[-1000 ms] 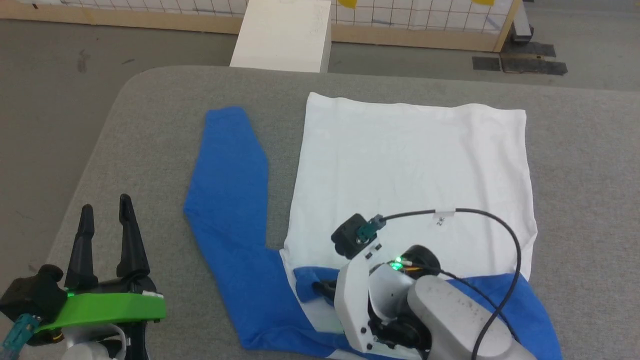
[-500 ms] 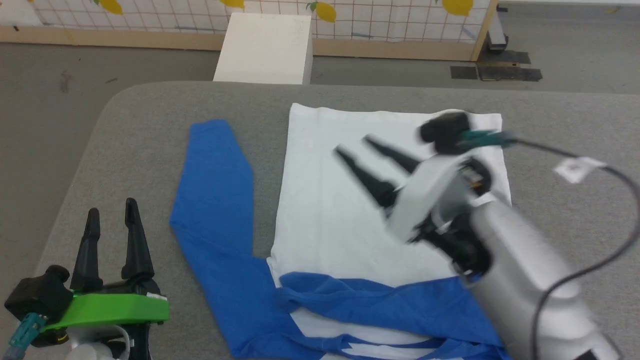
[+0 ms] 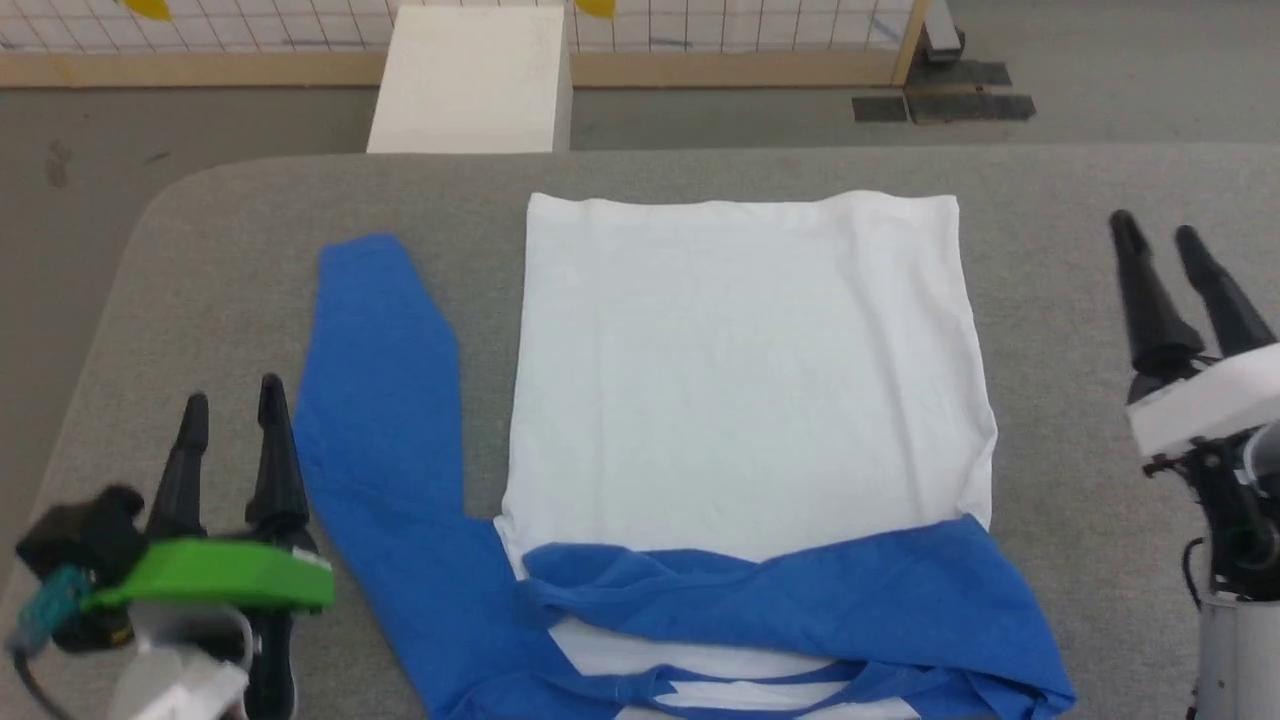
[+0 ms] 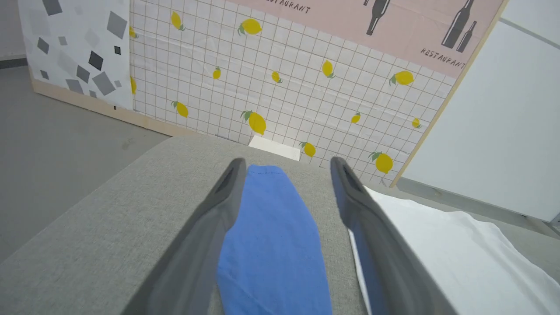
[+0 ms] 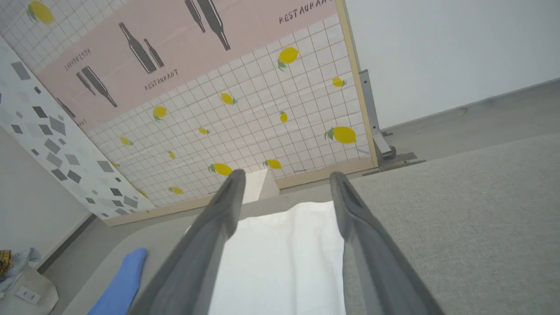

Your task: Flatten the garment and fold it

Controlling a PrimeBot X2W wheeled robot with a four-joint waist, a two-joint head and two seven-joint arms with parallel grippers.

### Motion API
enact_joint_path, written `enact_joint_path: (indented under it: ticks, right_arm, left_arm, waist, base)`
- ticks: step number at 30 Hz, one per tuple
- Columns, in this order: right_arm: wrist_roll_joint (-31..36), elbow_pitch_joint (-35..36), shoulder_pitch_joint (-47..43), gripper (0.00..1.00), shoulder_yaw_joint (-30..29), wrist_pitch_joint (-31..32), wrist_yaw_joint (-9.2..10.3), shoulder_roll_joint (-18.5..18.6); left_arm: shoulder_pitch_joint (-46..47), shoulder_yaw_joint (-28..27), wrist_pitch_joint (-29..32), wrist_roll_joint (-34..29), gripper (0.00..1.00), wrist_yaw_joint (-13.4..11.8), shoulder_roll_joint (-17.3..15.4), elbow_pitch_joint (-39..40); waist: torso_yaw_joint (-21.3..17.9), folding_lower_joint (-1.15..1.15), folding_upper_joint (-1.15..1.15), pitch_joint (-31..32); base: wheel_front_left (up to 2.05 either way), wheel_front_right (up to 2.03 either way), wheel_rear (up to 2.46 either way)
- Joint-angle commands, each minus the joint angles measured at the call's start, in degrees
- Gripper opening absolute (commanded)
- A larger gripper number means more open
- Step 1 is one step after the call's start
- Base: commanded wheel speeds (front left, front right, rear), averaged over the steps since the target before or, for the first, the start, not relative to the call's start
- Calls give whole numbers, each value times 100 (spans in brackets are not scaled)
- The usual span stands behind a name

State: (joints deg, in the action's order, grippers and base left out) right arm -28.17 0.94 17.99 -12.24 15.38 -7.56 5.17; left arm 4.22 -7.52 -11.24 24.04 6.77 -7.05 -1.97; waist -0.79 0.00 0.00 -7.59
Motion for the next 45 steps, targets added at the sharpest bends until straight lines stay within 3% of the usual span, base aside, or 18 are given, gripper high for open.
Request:
enact_joint_path:
  ticks: [1, 7, 11, 17, 23, 29, 30, 31, 32, 35, 40, 45]
  right_arm:
    - [65, 175, -81, 100, -157, 81, 8, -57]
    - [370, 705, -82, 100, -570, 437, 8, -162]
    - [462, 948, 50, 100, -622, 637, 8, -199]
    - [519, 1197, 210, 100, -570, 781, 8, -223]
    - [456, 1357, 212, 100, -654, 797, 8, -227]
    - [437, 1398, 217, 100, -758, 756, 8, -228]
    - [425, 1391, 218, 100, -766, 746, 8, -228]
    - [414, 1385, 218, 100, -776, 737, 8, -228]
    - [405, 1371, 218, 100, -790, 727, 8, -228]
    - [444, 1329, 220, 100, -806, 716, 8, -228]
    - [474, 1138, 205, 100, -769, 676, 8, -229]
    - [502, 856, 74, 100, -846, 620, 8, -229]
  left_arm:
    - [373, 23, 223, 61, 100, -53, -119, -98]
    - [2029, 266, 1674, 54, 100, -107, -709, -999]
    - [3255, 524, 2781, -113, 100, -146, -1155, -1824]
    - [4579, 736, 3927, -384, 100, -377, -1612, -2800]
    - [5064, 961, 4741, -583, 100, -565, -1776, -3337]
    - [5064, 1034, 5275, -549, 100, -733, -1711, -3618]
    - [5028, 1051, 5357, -529, 65, -730, -1689, -3654]
    - [5009, 1037, 5371, -486, 23, -724, -1664, -3665]
    - [4979, 1010, 5358, -422, 0, -714, -1621, -3676]
    - [4908, 833, 5165, -215, 0, -764, -1511, -3648]
    - [4825, 24, 4200, 491, 0, -886, -1263, -3387]
    - [4706, -156, 3602, 750, 0, -624, -1097, -2910]
  waist:
    - [-86, 0, 0, -332]
    - [-117, 0, 0, -1078]
    - [-219, 0, 0, -1595]
    - [-466, 0, 0, -2226]
    - [-558, 0, 0, -2558]
    - [-521, 0, 0, -2625]
    - [-508, 0, 0, -2619]
    - [-494, 0, 0, -2613]
    - [-471, 0, 0, -2596]
    - [-398, 0, 0, -2512]
    - [-224, 0, 0, -2114]
    - [49, 0, 0, -1581]
  base:
    - [0, 0, 0]
    - [0, 0, 0]
    - [0, 0, 0]
    - [0, 0, 0]
    - [0, 0, 0]
    - [0, 0, 0]
    - [0, 0, 0]
    - [0, 0, 0]
    - [0, 0, 0]
    - [0, 0, 0]
    - [0, 0, 0]
    - [0, 0, 0]
